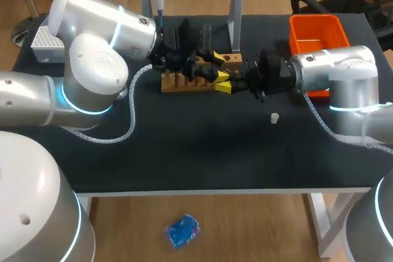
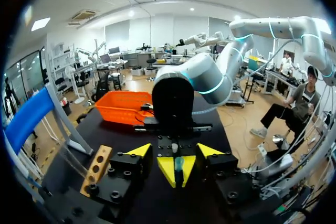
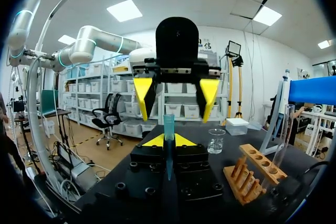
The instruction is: Invert the test tube, pick up the pipette, mount the tip to pipette, aspirate from beaker and dispense into the tube, eject the tip, return the pipette, and cap with the stopper.
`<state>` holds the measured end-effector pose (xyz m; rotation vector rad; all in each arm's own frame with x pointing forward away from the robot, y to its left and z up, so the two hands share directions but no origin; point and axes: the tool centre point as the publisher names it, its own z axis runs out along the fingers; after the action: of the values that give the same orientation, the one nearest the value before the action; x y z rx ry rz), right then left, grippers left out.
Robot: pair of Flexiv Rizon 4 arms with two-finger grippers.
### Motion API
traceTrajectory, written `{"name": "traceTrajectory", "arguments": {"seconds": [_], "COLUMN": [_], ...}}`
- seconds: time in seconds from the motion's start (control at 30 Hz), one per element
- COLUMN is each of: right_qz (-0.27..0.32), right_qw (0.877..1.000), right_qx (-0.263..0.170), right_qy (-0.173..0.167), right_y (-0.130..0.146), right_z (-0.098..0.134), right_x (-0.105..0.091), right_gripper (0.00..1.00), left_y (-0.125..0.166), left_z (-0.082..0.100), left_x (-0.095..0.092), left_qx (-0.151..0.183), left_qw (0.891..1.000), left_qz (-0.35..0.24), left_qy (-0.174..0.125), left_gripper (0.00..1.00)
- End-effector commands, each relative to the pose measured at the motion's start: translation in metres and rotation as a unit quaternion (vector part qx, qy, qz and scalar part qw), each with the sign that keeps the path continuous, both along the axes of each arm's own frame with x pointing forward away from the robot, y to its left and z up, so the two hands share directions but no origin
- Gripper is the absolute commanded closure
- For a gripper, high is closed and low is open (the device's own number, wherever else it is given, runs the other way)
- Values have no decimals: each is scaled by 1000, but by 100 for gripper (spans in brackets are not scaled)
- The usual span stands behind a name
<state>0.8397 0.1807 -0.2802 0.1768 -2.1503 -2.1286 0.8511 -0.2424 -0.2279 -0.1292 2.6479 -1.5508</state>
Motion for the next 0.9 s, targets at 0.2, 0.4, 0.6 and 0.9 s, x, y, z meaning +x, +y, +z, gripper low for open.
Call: {"name": "traceTrajectory", "arguments": {"seconds": [0.2,0.4,0.6,0.9], "right_qz": [-1,-5,-4,-31], "right_qw": [1000,1000,1000,999], "right_qx": [7,7,2,10], "right_qy": [5,5,0,0], "right_y": [-14,-30,-46,-81], "right_z": [-3,3,11,3], "right_x": [-12,-29,-49,-75], "right_gripper": [100,100,100,100], "left_y": [33,53,65,73], "left_z": [24,24,16,13], "left_x": [1,16,34,46], "left_qx": [-2,-11,-28,-37], "left_qw": [998,994,990,985], "left_qz": [49,92,128,159], "left_qy": [-51,-59,-58,-53], "left_gripper": [0,0,0,0]}}
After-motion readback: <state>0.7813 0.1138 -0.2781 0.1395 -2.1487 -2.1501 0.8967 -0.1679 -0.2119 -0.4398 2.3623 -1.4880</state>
